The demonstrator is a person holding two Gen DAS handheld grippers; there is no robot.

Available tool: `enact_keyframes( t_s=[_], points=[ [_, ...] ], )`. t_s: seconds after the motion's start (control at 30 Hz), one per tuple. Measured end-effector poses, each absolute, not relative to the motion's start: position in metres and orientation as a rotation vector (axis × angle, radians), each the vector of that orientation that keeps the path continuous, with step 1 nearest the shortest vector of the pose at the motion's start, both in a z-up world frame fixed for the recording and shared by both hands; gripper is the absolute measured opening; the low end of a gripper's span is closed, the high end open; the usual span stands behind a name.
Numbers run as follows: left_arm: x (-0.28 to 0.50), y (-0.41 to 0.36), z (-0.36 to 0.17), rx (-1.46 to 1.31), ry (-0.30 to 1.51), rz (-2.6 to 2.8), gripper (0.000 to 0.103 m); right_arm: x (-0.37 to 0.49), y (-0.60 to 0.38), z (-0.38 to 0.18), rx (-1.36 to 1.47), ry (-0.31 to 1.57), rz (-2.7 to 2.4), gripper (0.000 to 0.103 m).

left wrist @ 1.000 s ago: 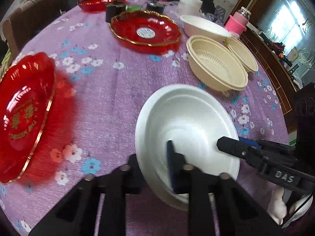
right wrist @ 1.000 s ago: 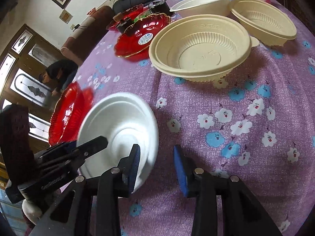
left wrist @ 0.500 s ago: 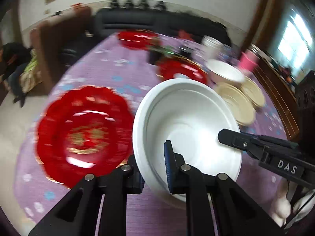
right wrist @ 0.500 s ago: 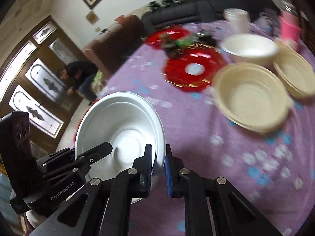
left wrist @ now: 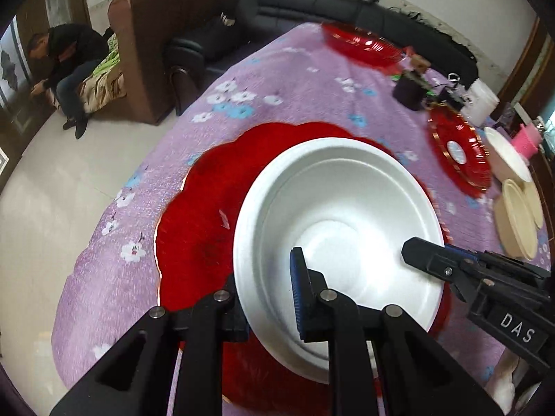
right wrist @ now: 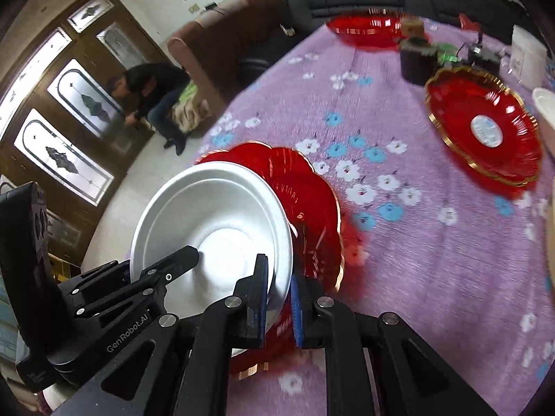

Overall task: Organize plates and bowls
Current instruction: 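Carry the white bowl with the right gripper and lower it onto the red plate, then release the bowl and move the right gripper toward the red gold-rimmed plate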

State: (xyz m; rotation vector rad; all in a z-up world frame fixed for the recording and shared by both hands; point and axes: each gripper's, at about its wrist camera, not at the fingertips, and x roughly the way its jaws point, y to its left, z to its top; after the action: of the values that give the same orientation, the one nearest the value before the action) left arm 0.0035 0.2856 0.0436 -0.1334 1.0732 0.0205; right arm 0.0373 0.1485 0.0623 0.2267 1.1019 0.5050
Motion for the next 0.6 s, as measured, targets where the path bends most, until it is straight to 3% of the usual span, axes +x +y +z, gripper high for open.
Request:
enact_keyframes(
  t_s=[0.1,0.13,0.2,0.5,0.6],
  points=[
    [0.007,0.289,0.037,-0.119,1.079,0.030,0.026,0.046,0.156,0.053,0.213,1.122,0.490,0.014],
    [0.007,0.288,0.037,-0.111,1.070,0.031,0.044,0.047,0.158,0.052,0.202,1.119,0.486,0.013],
    [0.006,0.293,0.041,-0.130,1.048,0.005,0.057,0.048,0.161,0.051,0.170,1.101,0.471,0.013],
    [-0.025,0.315,0.077,-0.189,0.949,0.040,0.062,0.046,0.167,0.058,0.118,1.003,0.455,0.016],
    [-0.048,0.319,0.096,-0.213,0.882,0.070,0.067,0.041,0.161,0.067,0.135,0.950,0.466,0.039]
  ],
)
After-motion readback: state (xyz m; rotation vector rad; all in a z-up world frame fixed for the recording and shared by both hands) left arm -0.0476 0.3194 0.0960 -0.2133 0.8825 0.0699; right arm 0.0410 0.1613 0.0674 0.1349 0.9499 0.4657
